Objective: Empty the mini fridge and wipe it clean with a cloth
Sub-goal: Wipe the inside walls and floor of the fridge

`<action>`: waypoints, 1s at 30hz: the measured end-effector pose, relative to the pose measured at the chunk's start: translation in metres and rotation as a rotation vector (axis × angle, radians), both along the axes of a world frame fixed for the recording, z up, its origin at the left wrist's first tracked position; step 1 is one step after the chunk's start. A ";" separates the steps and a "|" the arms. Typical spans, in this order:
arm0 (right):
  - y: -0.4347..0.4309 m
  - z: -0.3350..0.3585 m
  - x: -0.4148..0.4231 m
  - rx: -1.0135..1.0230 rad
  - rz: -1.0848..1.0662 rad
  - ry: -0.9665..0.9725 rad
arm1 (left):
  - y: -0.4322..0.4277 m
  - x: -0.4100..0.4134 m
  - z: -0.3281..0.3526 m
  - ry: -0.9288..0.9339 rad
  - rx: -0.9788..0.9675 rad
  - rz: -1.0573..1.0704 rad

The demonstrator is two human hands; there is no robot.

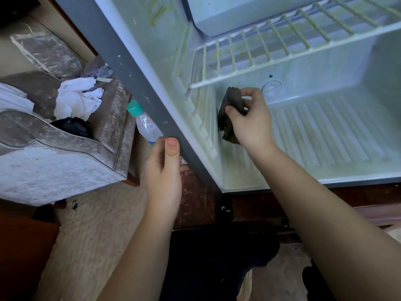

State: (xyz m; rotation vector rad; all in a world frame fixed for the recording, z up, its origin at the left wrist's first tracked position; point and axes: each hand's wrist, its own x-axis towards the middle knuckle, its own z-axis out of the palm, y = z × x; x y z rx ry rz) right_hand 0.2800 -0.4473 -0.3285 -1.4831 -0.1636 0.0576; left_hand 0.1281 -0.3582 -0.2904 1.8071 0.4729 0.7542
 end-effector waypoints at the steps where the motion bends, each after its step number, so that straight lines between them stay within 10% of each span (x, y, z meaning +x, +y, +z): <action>1: 0.004 0.001 0.009 0.035 -0.011 0.037 | 0.003 0.001 -0.001 0.002 0.032 -0.001; 12: 0.031 0.018 0.038 0.165 0.115 0.023 | 0.013 0.004 -0.006 -0.033 0.064 -0.056; 30: -0.045 0.011 -0.053 -0.193 0.243 -0.469 | -0.008 -0.002 0.003 -0.007 -0.118 -0.045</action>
